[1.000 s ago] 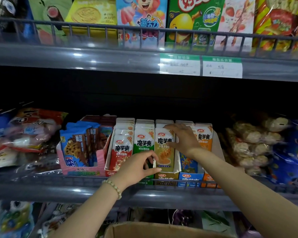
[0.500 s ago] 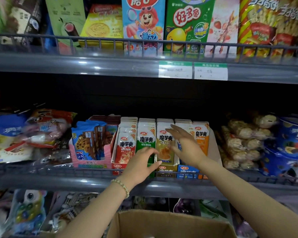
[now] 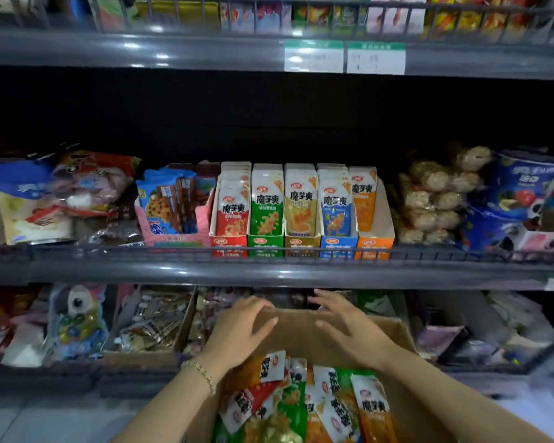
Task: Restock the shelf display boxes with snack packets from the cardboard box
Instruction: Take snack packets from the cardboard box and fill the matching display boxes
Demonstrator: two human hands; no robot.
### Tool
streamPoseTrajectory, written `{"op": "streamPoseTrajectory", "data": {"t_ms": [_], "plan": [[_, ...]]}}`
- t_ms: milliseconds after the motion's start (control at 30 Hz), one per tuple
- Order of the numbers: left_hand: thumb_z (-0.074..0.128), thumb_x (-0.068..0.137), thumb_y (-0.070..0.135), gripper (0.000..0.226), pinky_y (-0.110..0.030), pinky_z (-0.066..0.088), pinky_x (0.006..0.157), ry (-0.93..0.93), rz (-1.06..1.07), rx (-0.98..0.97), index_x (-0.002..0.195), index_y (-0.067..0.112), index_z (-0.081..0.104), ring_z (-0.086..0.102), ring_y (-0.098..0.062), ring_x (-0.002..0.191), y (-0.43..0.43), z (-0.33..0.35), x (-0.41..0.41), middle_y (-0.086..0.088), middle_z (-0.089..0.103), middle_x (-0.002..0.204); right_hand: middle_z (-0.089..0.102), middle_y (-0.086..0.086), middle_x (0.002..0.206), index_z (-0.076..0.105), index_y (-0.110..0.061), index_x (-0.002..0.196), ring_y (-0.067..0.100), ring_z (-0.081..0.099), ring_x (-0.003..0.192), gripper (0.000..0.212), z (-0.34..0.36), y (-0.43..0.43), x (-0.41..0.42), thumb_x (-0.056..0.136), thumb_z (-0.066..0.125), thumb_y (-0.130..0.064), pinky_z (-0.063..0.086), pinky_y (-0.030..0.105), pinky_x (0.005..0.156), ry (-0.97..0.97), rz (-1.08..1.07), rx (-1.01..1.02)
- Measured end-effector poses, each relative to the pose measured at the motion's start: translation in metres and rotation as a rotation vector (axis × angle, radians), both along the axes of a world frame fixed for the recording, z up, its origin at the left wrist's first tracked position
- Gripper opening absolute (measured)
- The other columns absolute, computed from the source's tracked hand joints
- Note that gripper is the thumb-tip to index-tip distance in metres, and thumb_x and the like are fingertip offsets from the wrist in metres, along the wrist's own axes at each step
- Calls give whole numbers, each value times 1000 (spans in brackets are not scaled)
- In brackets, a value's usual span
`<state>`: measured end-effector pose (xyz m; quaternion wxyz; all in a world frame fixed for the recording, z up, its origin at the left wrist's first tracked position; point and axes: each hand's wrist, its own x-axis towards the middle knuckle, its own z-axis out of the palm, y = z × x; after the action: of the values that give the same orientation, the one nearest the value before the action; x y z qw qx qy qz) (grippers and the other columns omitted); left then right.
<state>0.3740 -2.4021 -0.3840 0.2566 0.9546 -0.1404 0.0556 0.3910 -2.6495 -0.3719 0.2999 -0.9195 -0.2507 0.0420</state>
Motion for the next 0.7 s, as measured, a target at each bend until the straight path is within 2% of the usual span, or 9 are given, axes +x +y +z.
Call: {"op": "streamPoseTrajectory", "data": {"t_ms": [133,267,333,400,433,467,533,600,700], "plan": [[45,95,47,34,-21,44,93,160,-4,61,124,30,51,49,-4,117,-8,-35,-15,13,50,128,28,-18,148,40,-34,138,1,26,137,44,-50,-13,-18,95,48,-42,20,20,114,136,-35,-73],[45,95,47,39,-29,45,94,328,-14,82,129,28,47,48,-10,119,-22,-67,-21,10,49,131,36,-6,143,43,-21,136,11,34,135,47,-98,-31,-23,93,58,-29,27,18,108,347,-220,-31],[45,95,47,46,-28,41,99,362,-20,87,135,25,44,47,-12,124,-30,-81,-24,8,45,139,38,0,138,41,-13,136,19,40,130,60,-113,-40,-24,85,68,-30,32,21,105,483,-378,3],[44,95,48,49,-25,37,100,351,-30,120,137,24,43,46,-12,126,-36,-93,-25,7,45,142,37,7,140,37,-9,137,23,45,125,85,-134,-49,-20,71,77,-45,38,28,106,580,-494,-62],[44,95,49,51,-24,33,102,362,-37,140,139,24,41,43,-12,129,-39,-98,-26,6,43,145,36,11,141,33,-7,139,24,44,125,90,-143,-51,-18,70,78,-44,38,30,107,613,-527,-112],[43,95,51,54,-24,30,106,400,-48,142,142,25,37,38,-13,133,-42,-103,-27,6,38,148,36,13,141,31,-4,139,25,44,127,87,-149,-53,-18,74,76,-40,38,31,107,648,-543,-137],[42,95,52,61,-26,23,112,508,-81,126,147,23,28,27,-14,140,-45,-113,-27,3,27,154,44,13,138,38,-2,134,24,47,125,70,-158,-51,-20,81,71,-34,40,30,104,727,-535,-172],[39,96,52,61,-29,20,115,563,-111,139,147,22,28,21,-16,143,-46,-119,-26,1,21,156,46,11,140,38,-2,134,23,46,127,67,-164,-49,-22,83,70,-30,38,28,105,763,-498,-198],[40,92,58,61,-33,30,113,595,-94,82,142,23,38,35,-16,136,-44,-126,-22,2,34,151,36,7,149,33,-4,142,21,38,134,69,-168,-41,-22,85,68,-21,31,25,110,773,-402,-127]]}}
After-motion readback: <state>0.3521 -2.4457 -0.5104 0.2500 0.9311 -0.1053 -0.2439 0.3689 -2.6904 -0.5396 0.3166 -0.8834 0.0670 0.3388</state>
